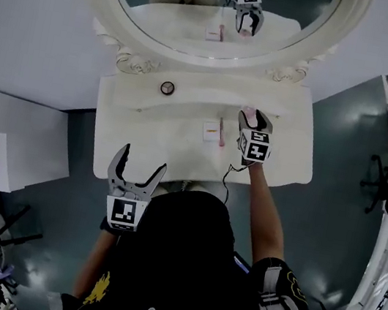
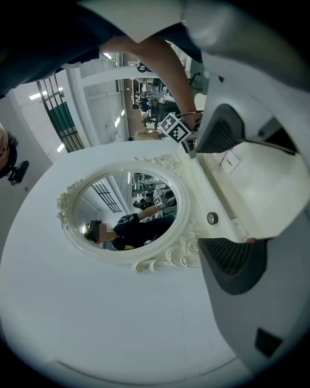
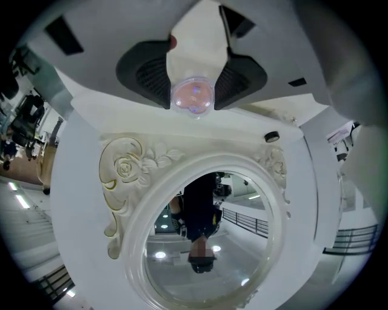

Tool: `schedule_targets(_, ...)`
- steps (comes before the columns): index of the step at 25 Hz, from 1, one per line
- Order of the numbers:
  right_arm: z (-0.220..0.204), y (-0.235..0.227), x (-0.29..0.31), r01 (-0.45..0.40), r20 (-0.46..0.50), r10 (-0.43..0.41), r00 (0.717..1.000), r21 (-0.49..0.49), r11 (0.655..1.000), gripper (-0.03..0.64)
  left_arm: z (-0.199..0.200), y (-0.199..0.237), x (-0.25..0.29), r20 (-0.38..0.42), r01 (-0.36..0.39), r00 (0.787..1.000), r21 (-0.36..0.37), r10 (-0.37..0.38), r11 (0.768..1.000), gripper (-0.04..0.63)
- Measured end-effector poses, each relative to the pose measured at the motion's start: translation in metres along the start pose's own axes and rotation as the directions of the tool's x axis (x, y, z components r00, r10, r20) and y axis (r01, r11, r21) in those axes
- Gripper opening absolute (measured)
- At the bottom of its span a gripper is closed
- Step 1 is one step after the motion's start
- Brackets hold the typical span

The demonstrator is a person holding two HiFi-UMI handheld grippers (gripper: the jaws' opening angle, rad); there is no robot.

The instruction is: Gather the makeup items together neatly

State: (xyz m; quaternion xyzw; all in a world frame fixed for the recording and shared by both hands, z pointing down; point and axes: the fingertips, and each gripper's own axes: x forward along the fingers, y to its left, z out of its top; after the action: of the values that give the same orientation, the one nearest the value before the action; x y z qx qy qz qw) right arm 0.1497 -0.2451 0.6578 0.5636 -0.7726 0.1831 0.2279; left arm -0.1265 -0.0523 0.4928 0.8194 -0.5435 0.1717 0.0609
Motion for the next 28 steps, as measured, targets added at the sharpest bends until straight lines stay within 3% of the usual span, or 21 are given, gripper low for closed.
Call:
schedule_targets(7, -0.056, 0.021, 0.000, -0.078, -0.089, 0.067, 0.994, -0.122, 0.989, 0.247, 0.004, -0.006, -0.001, 0.048, 0.005, 0.999, -0.012, -0.005, 1.000, 0.445)
schedule_targets(13, -0.101, 0.046, 0.004, -0.178, -0.181, 0.149, 0.972, -0.153, 0.972, 0.247, -0.003, -0.006, -0.005, 0.003, 0.012, 1.000, 0.009, -0.012, 1.000, 0.445)
schedule_targets(17, -0.114, 0.054, 0.009, -0.209, -0.215, 0.174, 0.961, -0.152, 0.966, 0.247, 0.002, -0.002, -0.003, 0.049, -0.019, 0.999, -0.018, 0.020, 1.000, 0.431)
schedule_targets(21, -0.123, 0.051, 0.013, -0.211, -0.225, 0.175, 0.959, -0.150, 0.966, 0.247, -0.005, -0.004, -0.004, -0.021, -0.008, 1.000, 0.014, 0.008, 1.000, 0.417)
schedule_targets(28, -0.124, 0.054, 0.020, -0.255, -0.241, 0.209, 0.948, -0.175, 0.951, 0.250, -0.003, -0.008, 0.000, -0.016, -0.007, 1.000, 0.007, 0.007, 1.000, 0.417)
